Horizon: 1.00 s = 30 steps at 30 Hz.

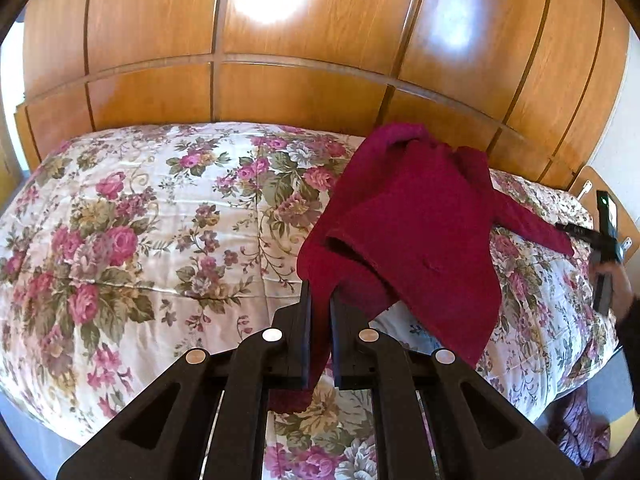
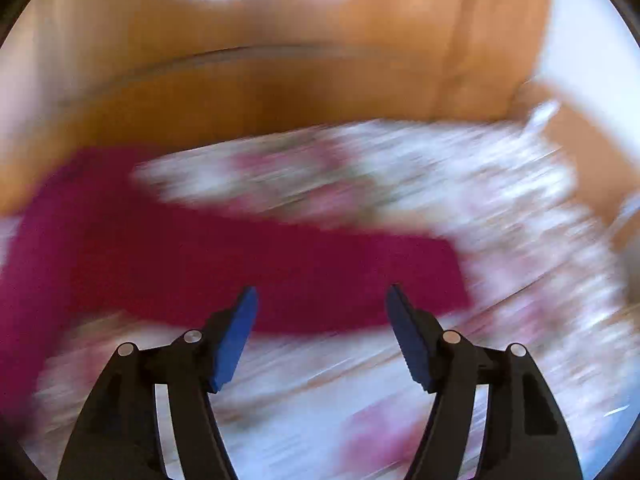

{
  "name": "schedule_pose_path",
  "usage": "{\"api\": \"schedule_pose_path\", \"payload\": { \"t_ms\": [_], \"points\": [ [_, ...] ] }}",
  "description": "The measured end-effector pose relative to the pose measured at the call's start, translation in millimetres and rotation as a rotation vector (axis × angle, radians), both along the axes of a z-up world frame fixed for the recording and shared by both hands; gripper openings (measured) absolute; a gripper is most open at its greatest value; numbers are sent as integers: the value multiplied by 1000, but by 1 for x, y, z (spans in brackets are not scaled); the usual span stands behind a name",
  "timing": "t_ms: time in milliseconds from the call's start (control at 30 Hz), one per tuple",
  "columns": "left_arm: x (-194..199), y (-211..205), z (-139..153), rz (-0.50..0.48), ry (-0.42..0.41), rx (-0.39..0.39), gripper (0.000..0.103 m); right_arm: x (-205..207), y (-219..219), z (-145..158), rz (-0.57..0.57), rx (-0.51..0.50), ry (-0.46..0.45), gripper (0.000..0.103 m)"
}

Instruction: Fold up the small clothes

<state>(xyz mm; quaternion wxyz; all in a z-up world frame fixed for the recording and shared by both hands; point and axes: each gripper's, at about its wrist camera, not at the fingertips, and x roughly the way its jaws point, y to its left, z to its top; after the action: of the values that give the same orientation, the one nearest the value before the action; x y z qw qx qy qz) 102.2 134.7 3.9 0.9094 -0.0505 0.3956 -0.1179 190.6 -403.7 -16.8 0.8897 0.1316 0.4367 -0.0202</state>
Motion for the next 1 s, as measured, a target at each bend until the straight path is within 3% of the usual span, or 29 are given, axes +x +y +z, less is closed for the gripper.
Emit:
{"api": "schedule_pose_path", "payload": {
  "t_ms": [100,200,267,333,400,500,567,633,733,800,867,1000],
  "points": [
    [-4,0,2,-6,-7,-22,6,-17,73,-28,205,363,64,66],
    [-11,-3,7,-21,-29,-50,6,-20,136,-50,297,521,123,66],
    [-16,-6,12,-35,-45,-69,6,-14,166,-61,307,598,139,60],
    [-23,-10,19,-50,-68,-82,6,-7,179,-62,295,637,132,15],
    [-30,-13,25,-67,-85,-99,6,-10,179,-47,295,590,88,9],
    [-47,-23,36,-123,-111,-134,6,-29,160,-11,318,453,2,8],
    [-61,-35,39,-181,-129,-116,6,-56,136,12,295,341,-60,7],
    [-70,-46,33,-224,-117,-98,6,-78,100,25,227,201,-89,7],
    [-76,-47,20,-226,-83,-65,6,-99,43,22,78,17,-55,7],
    [-77,-33,13,-163,-58,-49,7,-106,20,11,9,-39,-16,7],
    [-72,-2,16,-48,-52,-39,7,-113,-4,-5,-42,-28,21,7],
    [-43,69,41,179,-90,7,6,-101,-2,-23,-55,-75,42,7]
  ]
}}
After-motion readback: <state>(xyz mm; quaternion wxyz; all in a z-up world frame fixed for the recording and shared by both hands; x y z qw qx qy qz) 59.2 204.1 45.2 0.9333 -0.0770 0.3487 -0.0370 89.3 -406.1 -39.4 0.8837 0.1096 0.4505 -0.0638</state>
